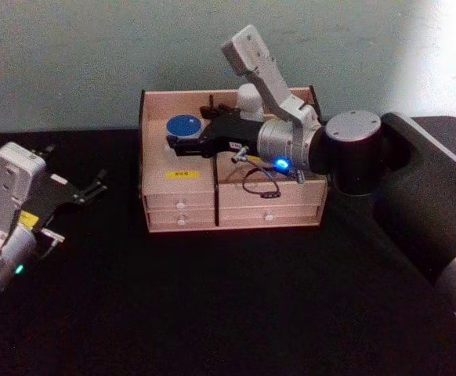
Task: Pick up the facial cleanser and watermelon frost from the table and place them into the tiered storage box.
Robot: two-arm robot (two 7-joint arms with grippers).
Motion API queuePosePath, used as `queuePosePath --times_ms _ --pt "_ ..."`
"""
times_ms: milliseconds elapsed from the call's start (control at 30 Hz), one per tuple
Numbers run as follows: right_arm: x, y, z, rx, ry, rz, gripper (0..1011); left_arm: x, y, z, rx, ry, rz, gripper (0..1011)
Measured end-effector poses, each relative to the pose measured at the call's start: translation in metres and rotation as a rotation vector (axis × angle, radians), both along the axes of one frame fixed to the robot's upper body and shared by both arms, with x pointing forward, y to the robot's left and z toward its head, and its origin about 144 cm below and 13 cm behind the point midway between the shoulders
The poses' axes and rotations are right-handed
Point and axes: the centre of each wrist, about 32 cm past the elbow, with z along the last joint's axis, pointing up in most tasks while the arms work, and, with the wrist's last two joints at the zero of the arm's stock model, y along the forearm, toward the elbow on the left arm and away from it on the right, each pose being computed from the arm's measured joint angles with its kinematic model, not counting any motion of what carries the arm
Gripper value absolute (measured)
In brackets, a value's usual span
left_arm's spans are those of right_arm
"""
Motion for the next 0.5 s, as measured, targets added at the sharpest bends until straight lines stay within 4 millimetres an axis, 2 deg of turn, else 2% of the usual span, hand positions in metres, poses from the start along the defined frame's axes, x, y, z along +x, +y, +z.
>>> queuePosePath --times_ms 500 --pt "-0.017 -0.024 0.014 0.158 -0.113 -0.056 1000 0.0 0.0 0.0 0.0 0.0 0.0 1001"
